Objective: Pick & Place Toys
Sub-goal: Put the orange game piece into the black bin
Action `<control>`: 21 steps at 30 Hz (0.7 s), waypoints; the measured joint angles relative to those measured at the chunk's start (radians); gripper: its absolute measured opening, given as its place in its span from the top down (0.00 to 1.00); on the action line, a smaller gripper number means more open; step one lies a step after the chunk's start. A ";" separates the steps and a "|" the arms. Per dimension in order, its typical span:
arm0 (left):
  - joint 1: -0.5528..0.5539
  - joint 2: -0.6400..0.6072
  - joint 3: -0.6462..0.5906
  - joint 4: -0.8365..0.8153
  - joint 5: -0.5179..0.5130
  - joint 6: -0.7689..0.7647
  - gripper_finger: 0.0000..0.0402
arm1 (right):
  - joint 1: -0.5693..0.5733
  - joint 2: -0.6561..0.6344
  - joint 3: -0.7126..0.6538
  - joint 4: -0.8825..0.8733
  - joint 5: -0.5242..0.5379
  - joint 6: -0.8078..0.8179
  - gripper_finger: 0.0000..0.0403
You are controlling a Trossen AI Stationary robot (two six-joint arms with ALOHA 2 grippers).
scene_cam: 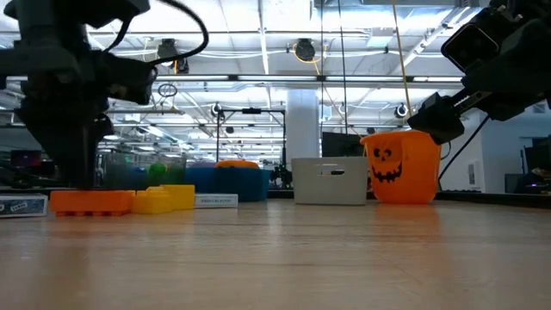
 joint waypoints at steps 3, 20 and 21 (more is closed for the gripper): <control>0.000 0.000 0.034 -0.005 0.003 0.024 0.70 | 0.000 0.000 0.000 0.000 0.000 -0.008 0.14; 0.103 0.000 0.072 -0.178 -0.018 0.076 0.70 | 0.000 0.000 0.000 -0.001 0.000 -0.008 0.14; 0.109 0.000 0.072 -0.177 -0.008 0.077 0.70 | 0.000 0.000 0.000 -0.001 0.000 -0.008 0.14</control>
